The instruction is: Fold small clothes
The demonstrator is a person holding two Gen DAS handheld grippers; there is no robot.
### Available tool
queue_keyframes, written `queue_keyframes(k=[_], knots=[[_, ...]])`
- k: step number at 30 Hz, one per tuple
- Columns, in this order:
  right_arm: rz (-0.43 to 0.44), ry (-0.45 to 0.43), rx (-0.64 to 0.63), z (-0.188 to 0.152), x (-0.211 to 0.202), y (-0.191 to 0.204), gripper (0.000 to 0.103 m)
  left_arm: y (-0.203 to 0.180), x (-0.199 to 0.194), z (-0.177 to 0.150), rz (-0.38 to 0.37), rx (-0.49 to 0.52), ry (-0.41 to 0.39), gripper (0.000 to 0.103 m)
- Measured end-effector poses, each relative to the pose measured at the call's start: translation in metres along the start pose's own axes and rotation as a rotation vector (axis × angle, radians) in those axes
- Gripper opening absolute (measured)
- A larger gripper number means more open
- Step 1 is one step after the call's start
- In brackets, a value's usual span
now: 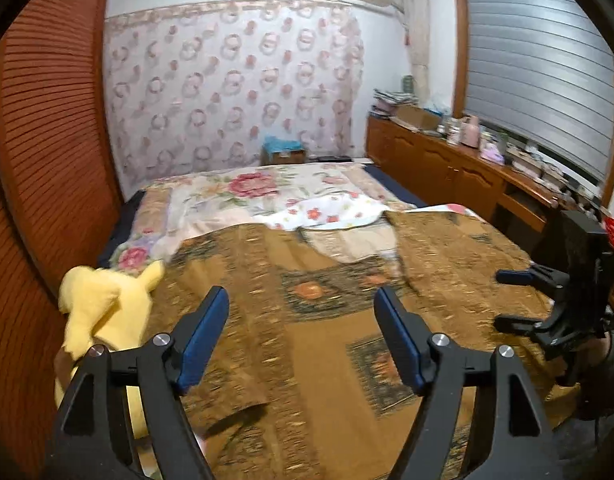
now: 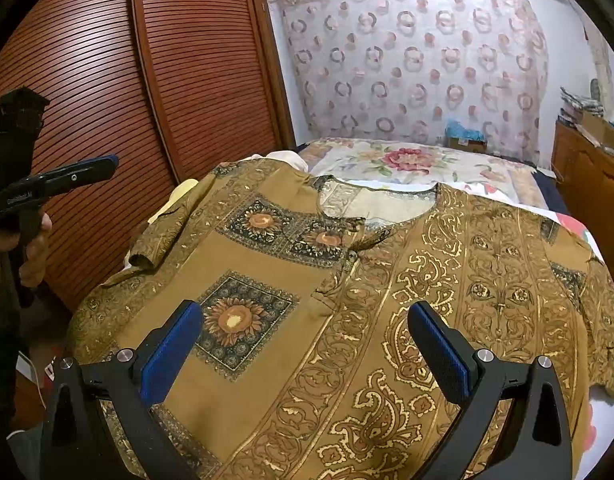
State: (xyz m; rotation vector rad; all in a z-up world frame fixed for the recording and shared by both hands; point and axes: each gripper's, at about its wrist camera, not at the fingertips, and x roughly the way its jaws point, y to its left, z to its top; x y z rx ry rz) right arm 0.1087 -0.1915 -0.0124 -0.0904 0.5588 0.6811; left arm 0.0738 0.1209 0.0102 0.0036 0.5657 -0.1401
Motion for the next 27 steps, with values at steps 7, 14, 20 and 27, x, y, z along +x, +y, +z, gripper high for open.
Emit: queue_keyframes(k=[7,14,20,27], knots=[[0.023,0.012,-0.025,0.0,0.008,0.008,0.102,0.065,0.023,-0.04,0.12,-0.141,0.117,0.076],[0.045,0.027,-0.056,0.007,0.023,0.02,0.102,0.093,0.054,-0.085,0.109,-0.267,0.224,0.076],[0.061,0.034,-0.079,0.009,0.031,0.026,0.102,0.118,0.078,-0.09,0.061,-0.341,0.266,0.076],[0.06,0.034,-0.073,0.005,0.033,0.023,0.102,0.135,0.081,-0.094,-0.018,-0.443,0.257,0.035]])
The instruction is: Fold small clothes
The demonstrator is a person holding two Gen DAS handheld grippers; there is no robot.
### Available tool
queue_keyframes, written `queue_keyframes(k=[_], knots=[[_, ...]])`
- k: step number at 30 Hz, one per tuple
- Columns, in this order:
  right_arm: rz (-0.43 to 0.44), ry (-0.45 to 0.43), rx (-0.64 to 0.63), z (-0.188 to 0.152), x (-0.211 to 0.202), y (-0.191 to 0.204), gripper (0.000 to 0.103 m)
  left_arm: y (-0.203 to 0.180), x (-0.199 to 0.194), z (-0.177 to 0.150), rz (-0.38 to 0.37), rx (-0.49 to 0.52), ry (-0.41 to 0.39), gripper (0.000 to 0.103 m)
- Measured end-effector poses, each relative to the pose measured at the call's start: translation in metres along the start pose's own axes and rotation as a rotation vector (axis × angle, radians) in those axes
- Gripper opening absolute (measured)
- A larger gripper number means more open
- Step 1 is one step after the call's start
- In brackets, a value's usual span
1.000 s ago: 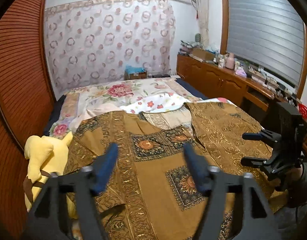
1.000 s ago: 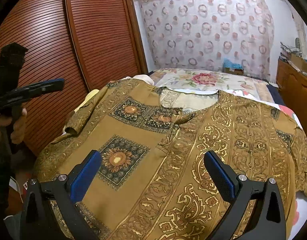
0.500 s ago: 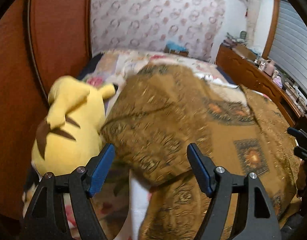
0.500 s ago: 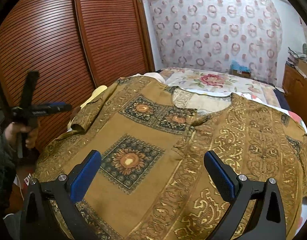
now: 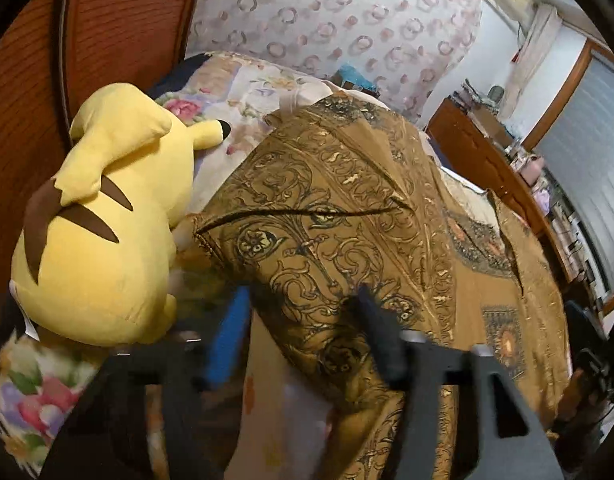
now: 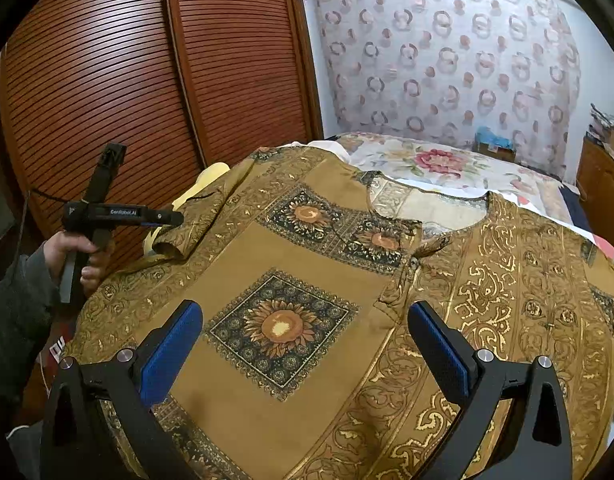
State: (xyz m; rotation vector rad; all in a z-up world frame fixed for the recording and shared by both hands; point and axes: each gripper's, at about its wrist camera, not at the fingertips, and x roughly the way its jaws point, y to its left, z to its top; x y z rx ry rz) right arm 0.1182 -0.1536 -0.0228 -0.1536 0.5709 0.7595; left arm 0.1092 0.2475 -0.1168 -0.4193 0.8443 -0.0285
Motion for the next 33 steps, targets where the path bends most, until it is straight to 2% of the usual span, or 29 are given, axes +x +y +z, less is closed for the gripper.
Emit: queue_keyframes(k=[1,3,5,11,17,24,28,31,32,33], knots=[[-0.001,0.0,0.003,0.0,0.0,-0.001,0.102,-0.002,-0.002,0.0,-0.001,0.006,-0.005,0.027],[0.001,0.0,0.012,-0.002,0.0,-0.003,0.102,-0.007,-0.005,0.0,0.013,0.035,-0.014,0.004],[-0.001,-0.001,0.016,-0.002,-0.001,-0.003,0.102,-0.014,-0.009,0.002,0.038,0.073,-0.035,0.002],[-0.011,-0.016,0.036,-0.004,-0.009,-0.008,0.102,-0.043,-0.032,0.013,0.111,0.171,-0.115,0.002],[-0.024,-0.03,0.052,-0.008,-0.018,-0.014,0.102,-0.083,-0.058,0.023,0.129,0.269,-0.169,0.002],[-0.036,-0.037,0.071,-0.01,-0.023,-0.024,0.102,-0.12,-0.063,0.03,0.07,0.338,-0.201,0.002],[-0.046,-0.049,0.084,-0.01,-0.029,-0.03,0.102,-0.155,-0.057,0.035,0.008,0.407,-0.205,0.002],[-0.061,-0.058,0.098,-0.012,-0.035,-0.036,0.102,-0.18,-0.046,0.032,-0.004,0.464,-0.192,0.002],[-0.064,-0.06,0.103,-0.012,-0.036,-0.038,0.102,-0.186,-0.043,0.03,-0.012,0.481,-0.186,0.003],[-0.066,-0.06,0.106,-0.012,-0.038,-0.04,0.102,-0.194,-0.039,0.026,-0.023,0.506,-0.17,0.011]])
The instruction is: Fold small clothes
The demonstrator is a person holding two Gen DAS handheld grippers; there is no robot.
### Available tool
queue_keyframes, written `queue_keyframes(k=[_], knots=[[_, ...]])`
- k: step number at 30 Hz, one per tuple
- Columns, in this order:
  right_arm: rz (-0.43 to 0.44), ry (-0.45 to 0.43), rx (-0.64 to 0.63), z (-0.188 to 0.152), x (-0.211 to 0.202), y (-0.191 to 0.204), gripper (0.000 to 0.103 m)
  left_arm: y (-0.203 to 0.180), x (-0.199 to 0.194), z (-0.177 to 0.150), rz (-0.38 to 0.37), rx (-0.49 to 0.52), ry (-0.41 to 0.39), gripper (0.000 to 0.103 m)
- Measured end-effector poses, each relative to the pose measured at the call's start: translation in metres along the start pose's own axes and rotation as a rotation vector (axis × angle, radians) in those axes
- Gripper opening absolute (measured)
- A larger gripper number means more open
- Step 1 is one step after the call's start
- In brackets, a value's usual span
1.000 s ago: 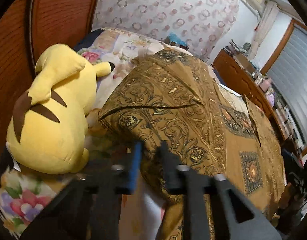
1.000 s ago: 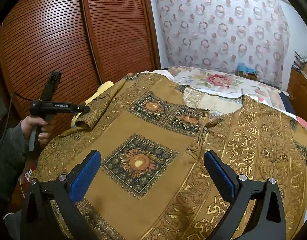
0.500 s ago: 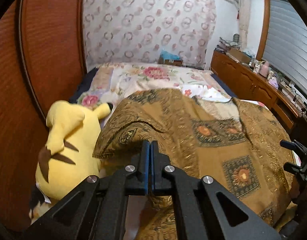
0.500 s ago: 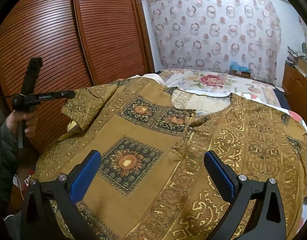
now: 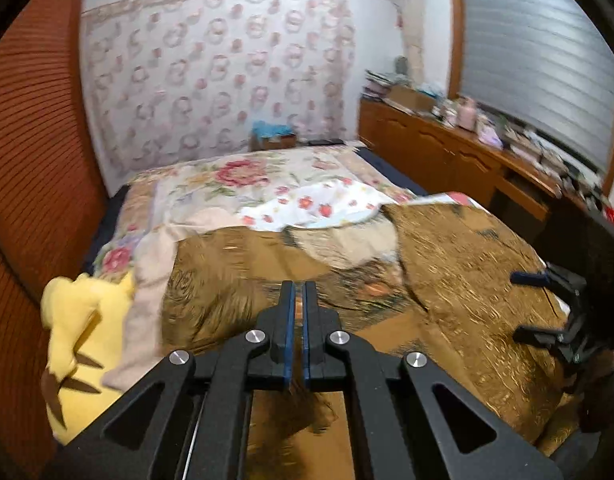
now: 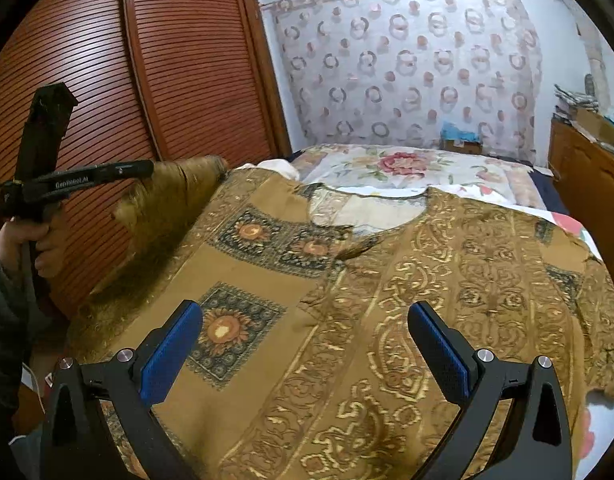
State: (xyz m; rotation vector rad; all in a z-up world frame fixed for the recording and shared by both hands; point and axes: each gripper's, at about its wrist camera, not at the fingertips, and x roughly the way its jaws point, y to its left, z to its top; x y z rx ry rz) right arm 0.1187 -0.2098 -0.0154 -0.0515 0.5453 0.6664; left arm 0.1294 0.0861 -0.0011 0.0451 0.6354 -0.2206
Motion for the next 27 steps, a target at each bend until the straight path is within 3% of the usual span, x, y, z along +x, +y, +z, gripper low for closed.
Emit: queue_keyframes(k=[1,3,4,6,8,14,19,23,27], knots=[[-0.005,0.001,0.003,0.0,-0.001,-0.002,0.102,-0.003,0.001,0.0,-0.005,0.008,0.004,0.018],[-0.013,0.004,0.0,-0.001,-0.002,-0.002,0.102,-0.006,-0.002,-0.003,-0.007,0.009,-0.004,0.047],[-0.018,0.005,-0.007,-0.001,-0.001,-0.001,0.102,-0.003,-0.006,-0.005,-0.009,-0.002,-0.016,0.05],[-0.018,0.003,-0.026,0.002,-0.001,0.002,0.102,0.005,-0.013,-0.009,0.01,-0.032,-0.026,0.067],[-0.009,-0.002,-0.049,0.007,0.0,0.008,0.099,0.01,-0.02,-0.013,0.042,-0.057,-0.047,0.074],[0.047,-0.022,-0.145,0.031,0.024,0.034,0.087,0.038,-0.044,-0.031,0.119,-0.121,-0.108,0.074],[0.116,-0.046,-0.218,0.054,0.059,0.064,0.083,0.055,-0.057,-0.043,0.182,-0.153,-0.13,0.074],[0.169,-0.002,-0.253,0.069,0.109,0.086,0.083,0.064,-0.064,-0.053,0.224,-0.164,-0.135,0.074],[0.199,0.077,-0.296,0.072,0.158,0.11,0.068,0.072,-0.068,-0.064,0.236,-0.184,-0.127,0.074]])
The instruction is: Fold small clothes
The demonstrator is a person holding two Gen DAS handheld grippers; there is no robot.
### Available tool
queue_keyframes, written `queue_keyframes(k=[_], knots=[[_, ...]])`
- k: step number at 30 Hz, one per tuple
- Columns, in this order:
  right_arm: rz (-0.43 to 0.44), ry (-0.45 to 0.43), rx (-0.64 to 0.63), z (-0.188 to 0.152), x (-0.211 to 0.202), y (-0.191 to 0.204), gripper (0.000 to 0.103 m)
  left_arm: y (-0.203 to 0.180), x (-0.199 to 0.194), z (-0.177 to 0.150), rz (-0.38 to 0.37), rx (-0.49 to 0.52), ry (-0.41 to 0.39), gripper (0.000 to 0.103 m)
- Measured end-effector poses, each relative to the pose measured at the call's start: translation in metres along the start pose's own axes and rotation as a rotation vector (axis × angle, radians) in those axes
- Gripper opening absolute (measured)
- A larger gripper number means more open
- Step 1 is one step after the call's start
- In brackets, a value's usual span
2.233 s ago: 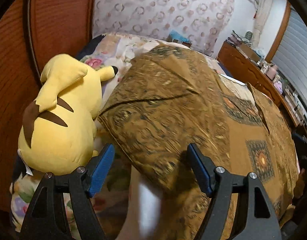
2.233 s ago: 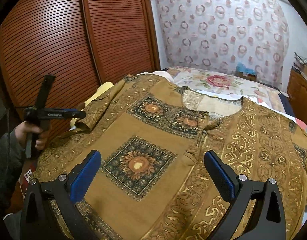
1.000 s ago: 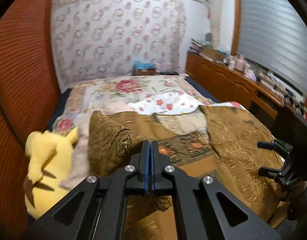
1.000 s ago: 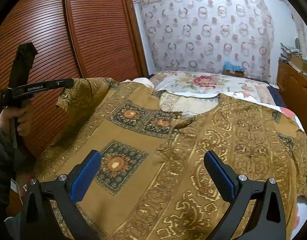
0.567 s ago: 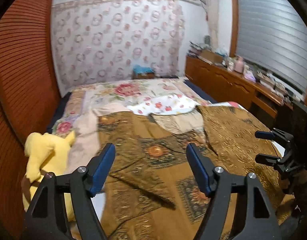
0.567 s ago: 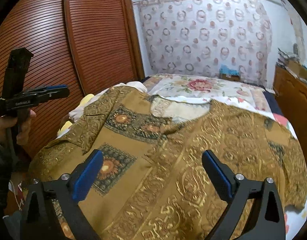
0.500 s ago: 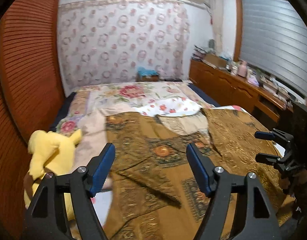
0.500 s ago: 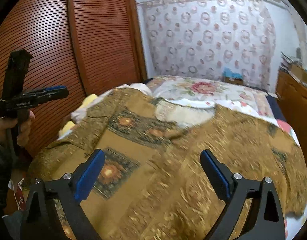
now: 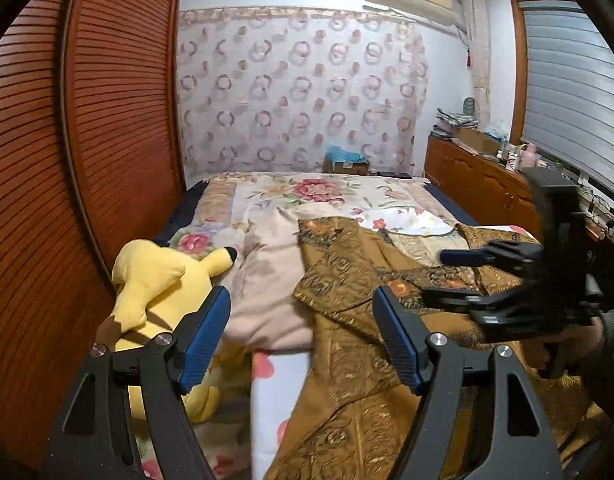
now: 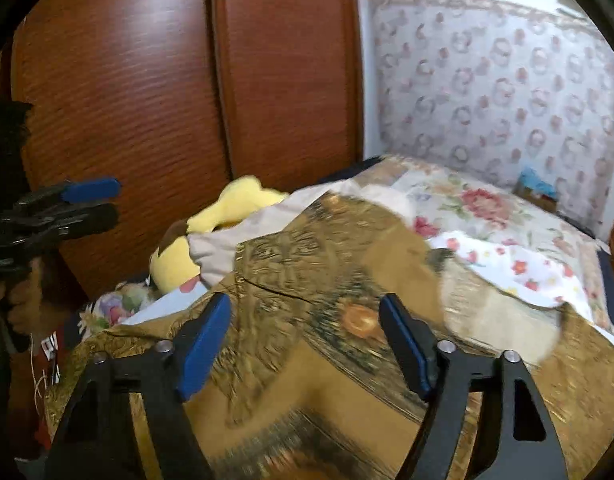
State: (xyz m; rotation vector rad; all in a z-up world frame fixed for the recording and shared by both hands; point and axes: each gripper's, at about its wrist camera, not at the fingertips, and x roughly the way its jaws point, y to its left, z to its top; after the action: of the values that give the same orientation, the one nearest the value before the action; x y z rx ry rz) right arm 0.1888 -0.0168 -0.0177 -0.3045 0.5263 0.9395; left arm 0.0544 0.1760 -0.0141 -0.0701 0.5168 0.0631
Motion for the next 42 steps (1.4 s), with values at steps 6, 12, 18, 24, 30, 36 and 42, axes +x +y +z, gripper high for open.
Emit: queue_keyframes(k=[6,12,18,24,30,36,42], knots=[[0.029,0.114,-0.095,0.01,0.058,0.021,0.056,0.009,0.002,-0.012,0.014,-0.007,0.024,0.074],[-0.09,0.215,-0.165,0.016,0.098,0.028,0.047,0.013,0.006,-0.021,0.005,-0.02,0.045,0.074],[-0.191,0.166,-0.077,0.026,0.089,0.0,0.028,0.008,0.009,-0.024,0.0,-0.015,0.052,0.074],[-0.258,0.147,0.044,0.024,0.07,-0.043,0.028,-0.006,0.013,-0.025,-0.013,-0.001,0.061,0.074],[-0.187,0.07,0.123,0.011,0.026,-0.066,0.035,-0.028,0.022,-0.027,-0.045,0.02,0.081,0.074],[-0.204,0.048,0.135,-0.029,-0.023,-0.082,0.035,-0.056,0.041,-0.029,-0.078,0.045,0.12,0.074],[-0.278,0.017,0.195,-0.075,-0.081,-0.1,0.036,-0.08,0.056,-0.032,-0.113,0.069,0.152,0.074]])
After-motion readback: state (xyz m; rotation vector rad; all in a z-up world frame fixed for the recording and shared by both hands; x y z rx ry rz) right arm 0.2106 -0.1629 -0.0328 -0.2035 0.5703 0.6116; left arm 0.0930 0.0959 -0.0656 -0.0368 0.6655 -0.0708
